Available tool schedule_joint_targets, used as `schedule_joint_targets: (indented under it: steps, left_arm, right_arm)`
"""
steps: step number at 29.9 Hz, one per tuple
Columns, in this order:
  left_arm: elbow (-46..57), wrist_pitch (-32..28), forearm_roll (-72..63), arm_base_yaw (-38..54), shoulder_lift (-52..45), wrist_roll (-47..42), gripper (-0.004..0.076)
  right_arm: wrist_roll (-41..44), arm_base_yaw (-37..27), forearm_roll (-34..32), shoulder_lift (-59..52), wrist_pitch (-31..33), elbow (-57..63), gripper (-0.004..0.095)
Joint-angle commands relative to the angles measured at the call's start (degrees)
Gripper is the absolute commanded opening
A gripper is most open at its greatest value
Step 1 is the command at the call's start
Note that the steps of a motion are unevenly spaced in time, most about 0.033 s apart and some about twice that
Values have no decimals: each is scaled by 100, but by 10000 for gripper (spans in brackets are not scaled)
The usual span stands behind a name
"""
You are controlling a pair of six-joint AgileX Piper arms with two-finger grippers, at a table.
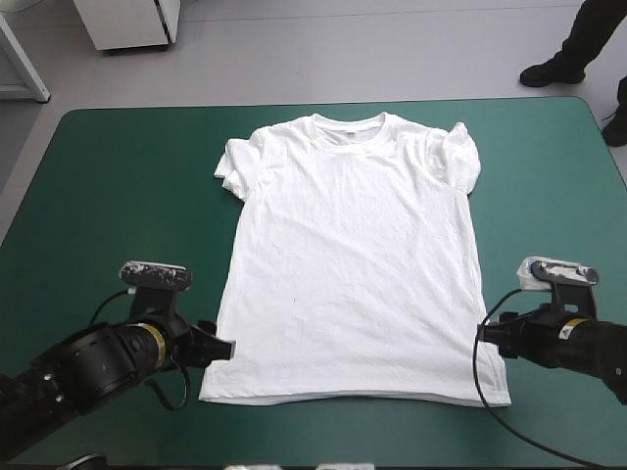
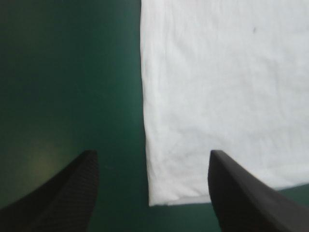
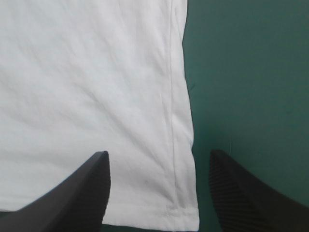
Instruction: Fold the cloth
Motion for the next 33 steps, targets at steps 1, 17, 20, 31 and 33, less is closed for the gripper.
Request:
schedule_joint_targets:
  steps: [1,17,20,31,33]
  left_arm:
    - [-837,76,507,347,85,417,438]
    - [-4054,-281,-3416,4126,3415,4945,401]
    - [-4576,-243,-3401,4071,4092,4945,401]
    - [-5444,-109,-2823,3967,5770,4910,401]
    - [-5444,-155,-2700,3878,5959,4899,401]
  right_arm:
    - [347,18,-208,204,156,-792,563]
    - [344,18,-668,2475,283,-3221,563]
    - [344,18,-668,2801,283,-3492,563]
    - [321,18,-755,3381,172,-3783,563]
    - [321,18,-809,3418,133,-3783,563]
